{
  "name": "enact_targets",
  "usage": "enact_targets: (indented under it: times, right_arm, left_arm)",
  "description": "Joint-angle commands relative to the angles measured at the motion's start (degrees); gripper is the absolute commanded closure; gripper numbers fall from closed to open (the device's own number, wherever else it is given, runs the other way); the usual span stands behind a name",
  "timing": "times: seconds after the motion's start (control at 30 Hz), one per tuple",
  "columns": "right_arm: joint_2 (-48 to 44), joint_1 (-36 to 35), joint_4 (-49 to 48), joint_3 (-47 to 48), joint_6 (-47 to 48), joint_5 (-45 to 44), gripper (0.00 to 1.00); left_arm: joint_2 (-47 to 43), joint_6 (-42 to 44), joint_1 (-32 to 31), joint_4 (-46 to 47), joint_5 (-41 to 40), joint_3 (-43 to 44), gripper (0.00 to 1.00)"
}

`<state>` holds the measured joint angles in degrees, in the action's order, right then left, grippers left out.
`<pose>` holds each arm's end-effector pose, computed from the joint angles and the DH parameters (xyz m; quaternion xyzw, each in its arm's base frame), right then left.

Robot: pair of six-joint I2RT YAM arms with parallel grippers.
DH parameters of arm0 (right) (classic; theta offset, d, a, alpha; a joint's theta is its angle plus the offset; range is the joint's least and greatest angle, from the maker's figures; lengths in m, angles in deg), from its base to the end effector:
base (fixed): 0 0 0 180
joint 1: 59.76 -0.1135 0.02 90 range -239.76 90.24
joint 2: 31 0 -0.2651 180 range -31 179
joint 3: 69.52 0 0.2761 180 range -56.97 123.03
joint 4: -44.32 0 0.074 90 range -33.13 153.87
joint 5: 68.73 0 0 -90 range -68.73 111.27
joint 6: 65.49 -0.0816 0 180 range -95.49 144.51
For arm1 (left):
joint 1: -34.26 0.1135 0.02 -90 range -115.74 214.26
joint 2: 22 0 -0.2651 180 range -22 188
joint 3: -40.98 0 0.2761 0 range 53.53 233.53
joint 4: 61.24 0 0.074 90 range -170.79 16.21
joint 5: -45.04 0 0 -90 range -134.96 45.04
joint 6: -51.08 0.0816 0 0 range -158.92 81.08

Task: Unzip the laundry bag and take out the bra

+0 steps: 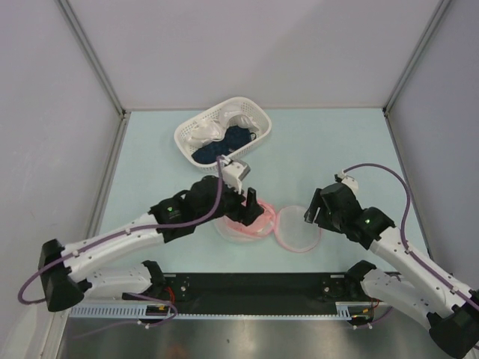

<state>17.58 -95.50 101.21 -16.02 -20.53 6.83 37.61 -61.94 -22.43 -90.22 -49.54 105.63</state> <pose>0.1856 0.1085 0.2154 0.1169 0.9315 0.1189 0.3232 0.1718 -0.2496 0.3034 0.2218 0.8081 -0.3233 0.4396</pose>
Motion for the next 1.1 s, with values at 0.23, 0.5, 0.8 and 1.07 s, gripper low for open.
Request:
enact_targets:
  times: [0.23,0.5,0.8,1.07]
  right_arm:
    - [-4.8,2.3,-1.8,-2.6,-1.0,3.5,0.28]
    - [-5.0,2.7,-3.4,-3.5,-0.8,4.5,0.28]
    - [-5.1,3.0,-4.4,-4.0,-0.6,5.5,0.28]
    - [-5.8,3.2,-4.3,-4.7,-0.6,5.7,0.28]
  left_arm:
    - [17.3,0.8,-5.6,0.3,-4.9,5.2,0.25]
    - [22.2,4.0,-5.7,-0.9,-9.0,5.6,0.27]
    - [27.0,4.9,-5.7,-0.7,-10.0,6.2,0.35]
    - [27.3,4.0,-5.7,-0.6,-8.8,6.0,0.91]
